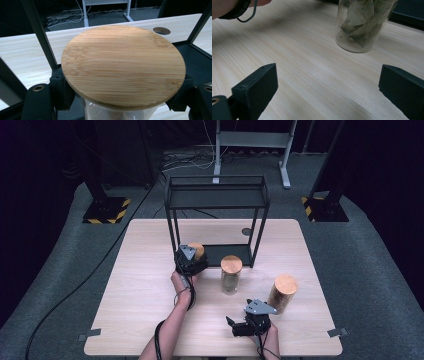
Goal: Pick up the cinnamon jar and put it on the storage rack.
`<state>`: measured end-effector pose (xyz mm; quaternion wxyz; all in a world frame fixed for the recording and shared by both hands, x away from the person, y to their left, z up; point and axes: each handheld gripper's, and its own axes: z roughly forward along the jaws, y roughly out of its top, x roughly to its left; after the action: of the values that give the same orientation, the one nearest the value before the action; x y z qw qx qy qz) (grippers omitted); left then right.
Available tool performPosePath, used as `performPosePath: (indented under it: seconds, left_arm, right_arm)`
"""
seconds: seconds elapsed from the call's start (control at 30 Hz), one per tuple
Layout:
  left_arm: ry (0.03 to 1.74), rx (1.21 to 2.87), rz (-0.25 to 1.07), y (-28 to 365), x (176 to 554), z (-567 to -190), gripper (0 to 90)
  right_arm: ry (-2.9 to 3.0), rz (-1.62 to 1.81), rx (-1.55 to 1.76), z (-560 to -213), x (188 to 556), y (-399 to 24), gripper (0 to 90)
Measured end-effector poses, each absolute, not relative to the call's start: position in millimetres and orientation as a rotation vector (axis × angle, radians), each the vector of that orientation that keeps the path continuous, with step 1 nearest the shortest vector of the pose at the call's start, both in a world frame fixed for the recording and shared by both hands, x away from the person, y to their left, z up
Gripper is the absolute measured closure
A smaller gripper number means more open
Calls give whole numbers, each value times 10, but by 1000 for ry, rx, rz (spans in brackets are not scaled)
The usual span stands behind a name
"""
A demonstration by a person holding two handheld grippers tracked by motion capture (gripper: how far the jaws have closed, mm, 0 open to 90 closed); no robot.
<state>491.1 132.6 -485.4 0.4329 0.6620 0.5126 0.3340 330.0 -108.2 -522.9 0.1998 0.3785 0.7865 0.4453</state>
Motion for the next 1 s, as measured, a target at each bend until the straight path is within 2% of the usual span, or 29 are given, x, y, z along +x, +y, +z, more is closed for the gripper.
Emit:
performPosePath:
  seconds: [1.0]
  left_arm:
    - [1357, 1632, 801, 1254, 5167, -4911, 249]
  right_arm:
    - [2197, 1247, 1056, -5229, 3298, -1081, 16]
